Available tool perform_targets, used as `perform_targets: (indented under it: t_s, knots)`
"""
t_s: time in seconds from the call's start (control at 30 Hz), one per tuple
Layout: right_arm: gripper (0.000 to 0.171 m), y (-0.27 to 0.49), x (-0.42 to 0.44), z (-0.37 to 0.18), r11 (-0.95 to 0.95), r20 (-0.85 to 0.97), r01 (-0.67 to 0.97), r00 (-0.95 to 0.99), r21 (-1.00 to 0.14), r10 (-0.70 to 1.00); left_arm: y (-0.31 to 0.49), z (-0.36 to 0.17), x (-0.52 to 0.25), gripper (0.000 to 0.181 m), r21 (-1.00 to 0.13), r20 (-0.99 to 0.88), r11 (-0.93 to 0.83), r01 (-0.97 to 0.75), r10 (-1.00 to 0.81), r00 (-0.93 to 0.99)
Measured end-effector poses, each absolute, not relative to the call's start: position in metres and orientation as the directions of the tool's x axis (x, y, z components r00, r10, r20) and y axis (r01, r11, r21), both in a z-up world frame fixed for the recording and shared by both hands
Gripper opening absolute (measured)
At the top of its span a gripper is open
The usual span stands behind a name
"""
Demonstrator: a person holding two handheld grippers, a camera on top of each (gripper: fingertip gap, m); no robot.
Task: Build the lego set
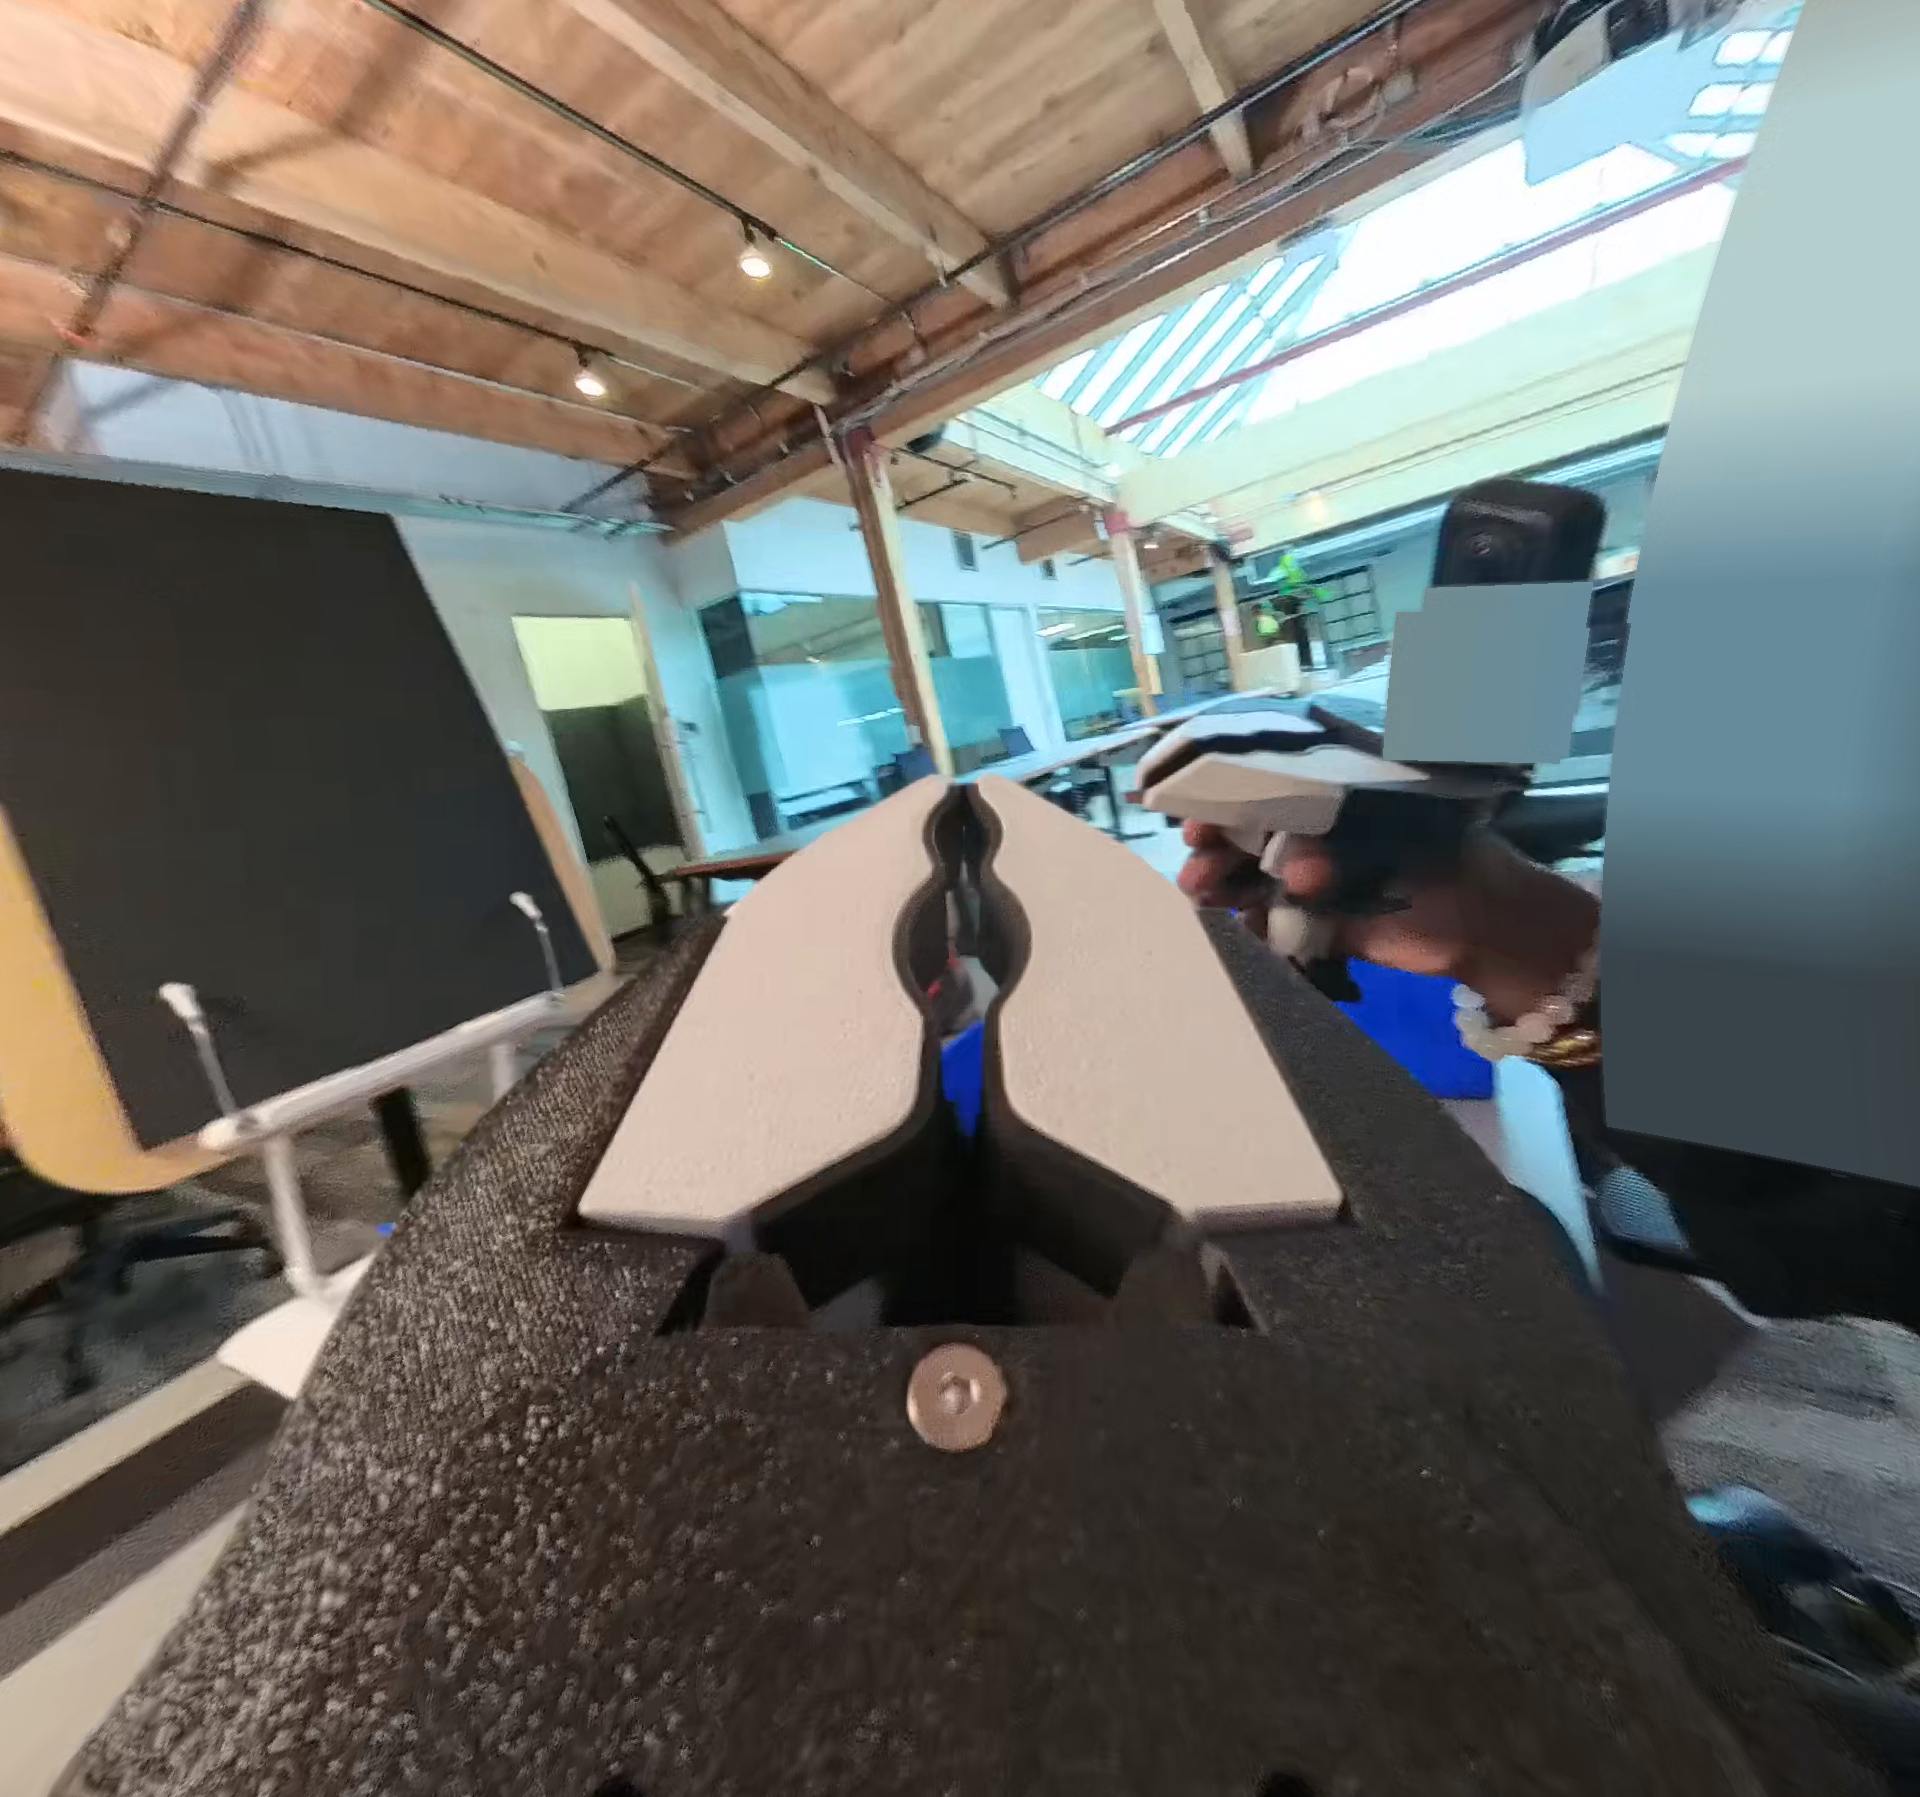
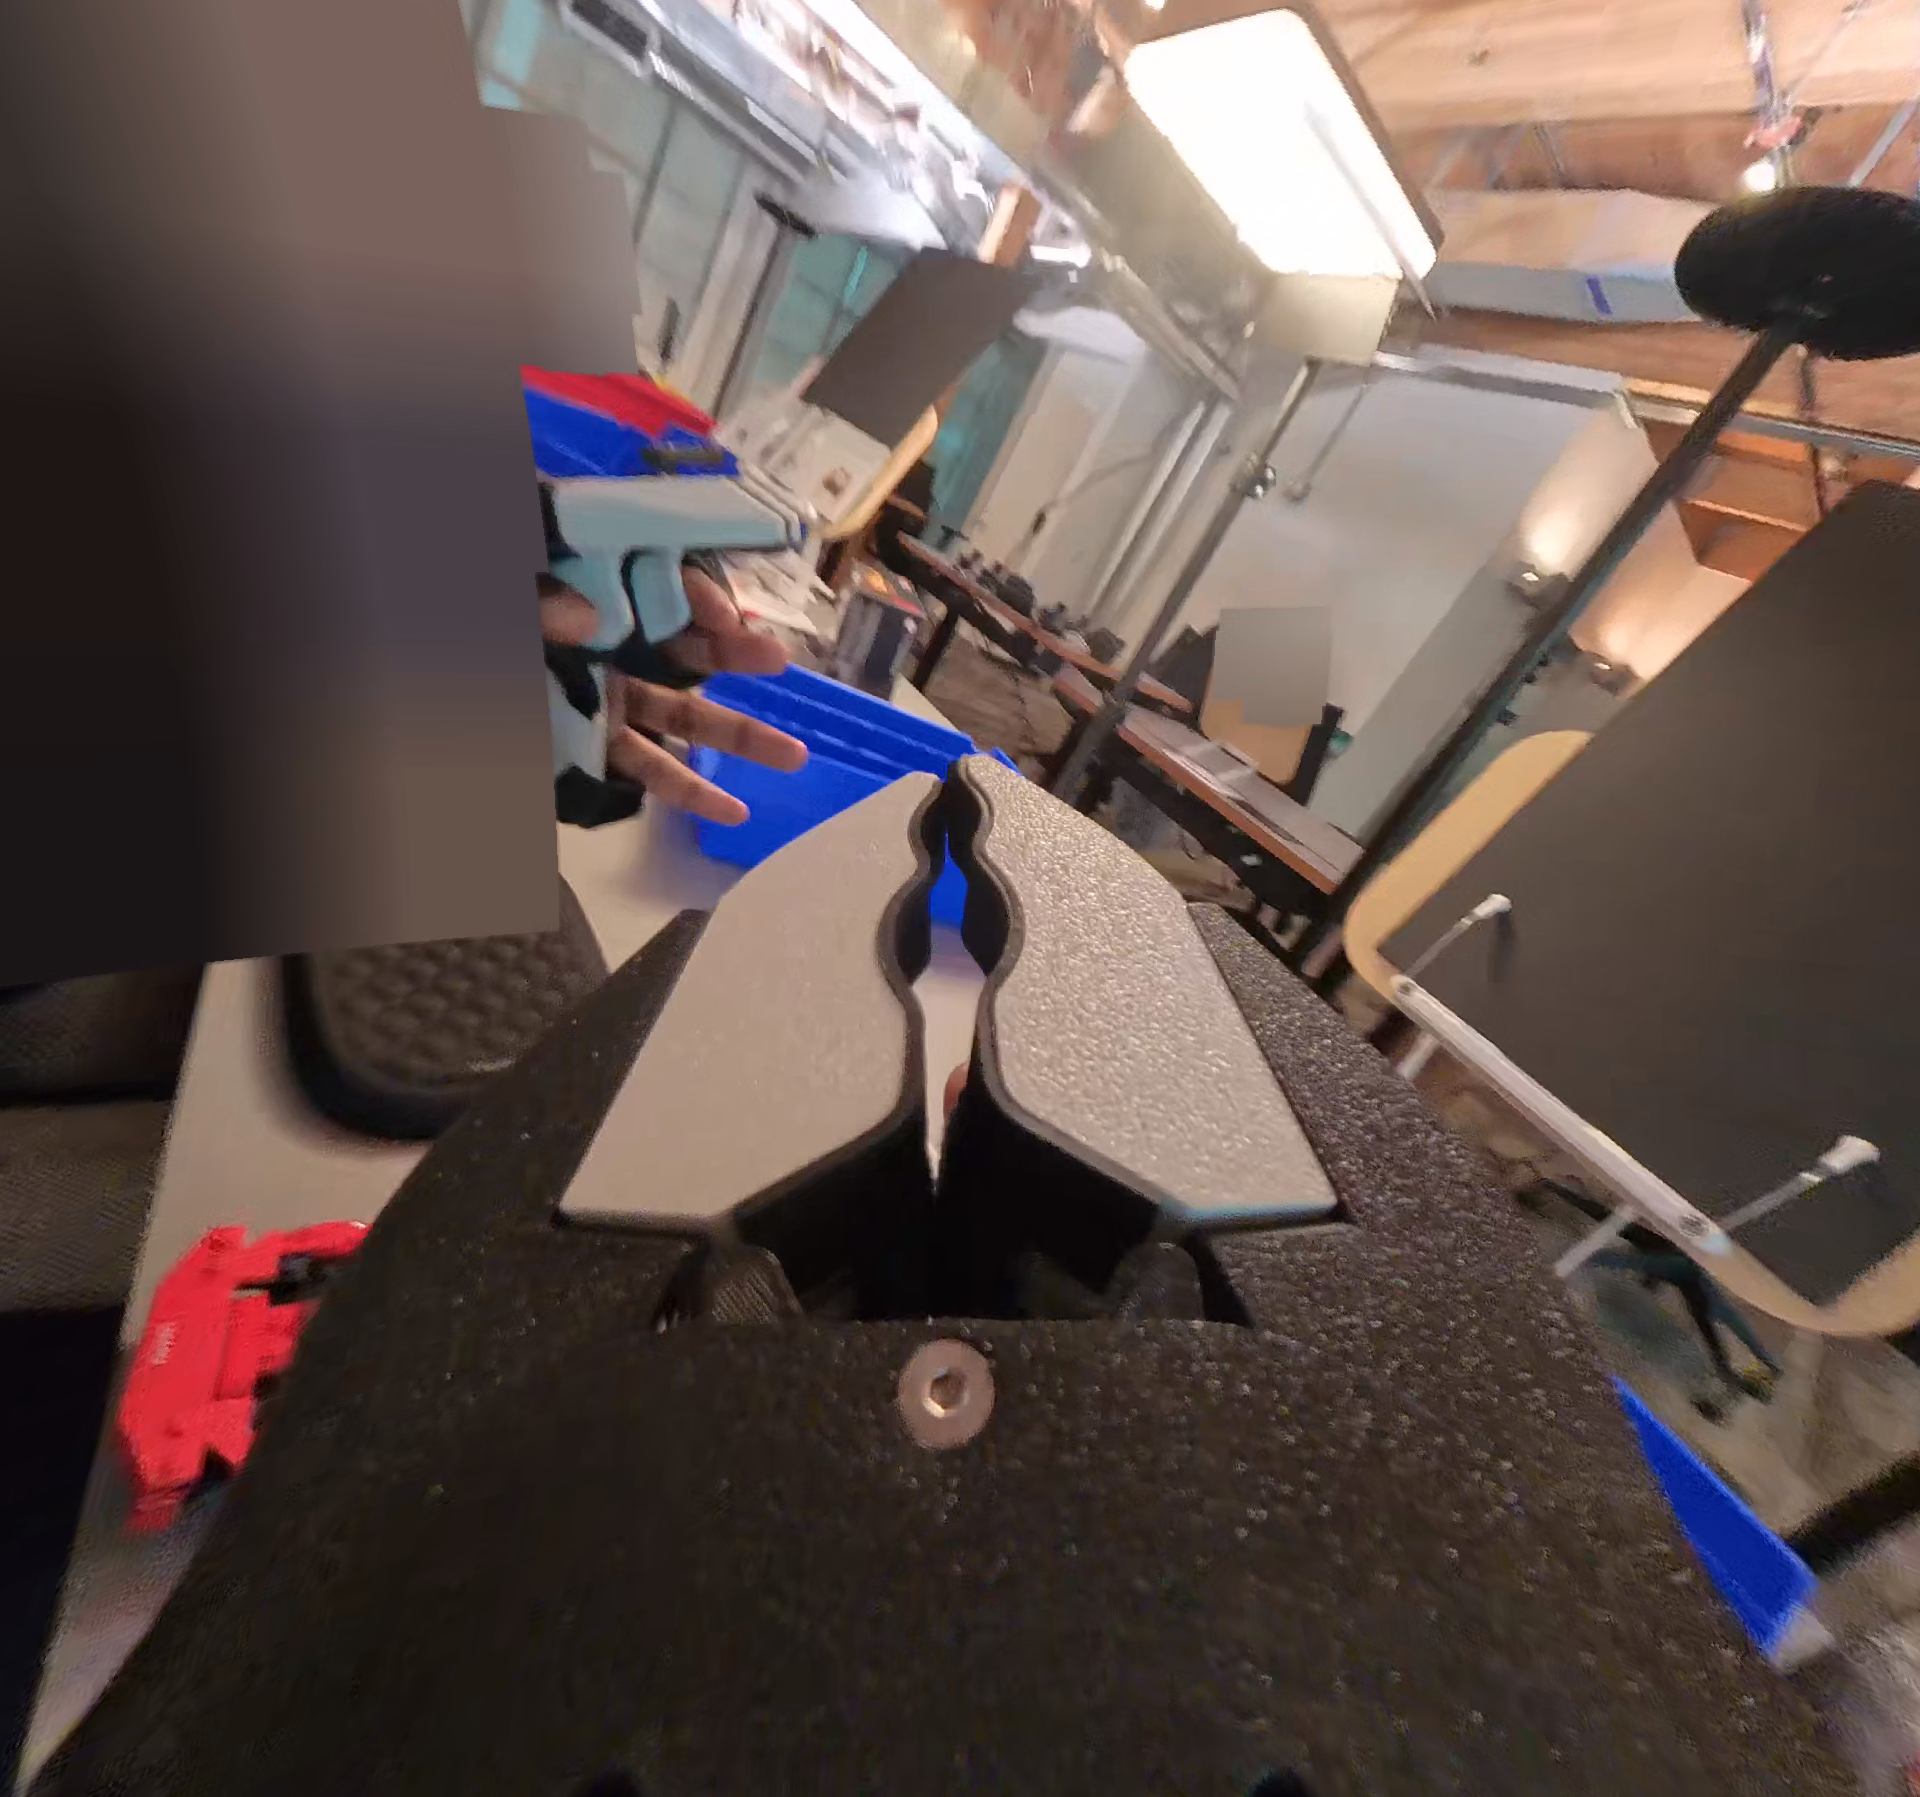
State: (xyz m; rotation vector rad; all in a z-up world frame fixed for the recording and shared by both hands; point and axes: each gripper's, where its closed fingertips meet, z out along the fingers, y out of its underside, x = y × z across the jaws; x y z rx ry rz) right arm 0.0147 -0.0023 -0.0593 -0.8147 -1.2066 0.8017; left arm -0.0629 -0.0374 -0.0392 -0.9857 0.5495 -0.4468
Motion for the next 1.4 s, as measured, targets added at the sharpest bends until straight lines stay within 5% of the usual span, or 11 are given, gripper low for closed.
perform_targets:
  t_s: [0.27,0.63,0.93,1.03,1.13,1.4]
  knots:
    - [0.000,0.011,0.011,-0.066,0.608,0.645,0.220,0.337,-0.763,0.686,-0.011,-0.079,-0.057,0.000,-0.933,-0.150,0.334,0.131,-0.696,0.702]
    - [0.000,0.022,0.015,-0.069,0.668,0.800,0.441,0.353,-0.600,0.485,0.024,-0.142,-0.038,0.000,-0.975,-0.088,0.198,0.102,-0.764,0.639]
    - [0.000,0.013,0.008,-0.040,0.725,0.869,0.481,0.286,-0.494,0.403,0.014,-0.107,-0.021,0.003,-0.956,-0.144,0.270,0.115,-0.772,0.620]
    - [0.019,0.004,0.007,-0.023,0.741,0.895,0.502,0.270,-0.446,0.357,0.006,-0.091,-0.011,0.004,-0.946,-0.148,0.289,0.145,-0.786,0.600]
    - [0.000,-0.009,0.005,-0.004,0.774,0.908,0.480,0.283,-0.413,0.308,-0.003,-0.085,-0.001,0.005,-0.945,-0.175,0.300,0.129,-0.798,0.577]
    - [0.000,-0.024,-0.006,0.018,0.806,0.938,0.495,0.275,-0.325,0.210,-0.013,-0.078,-0.002,0.004,-0.941,-0.204,0.321,0.108,-0.792,0.576]
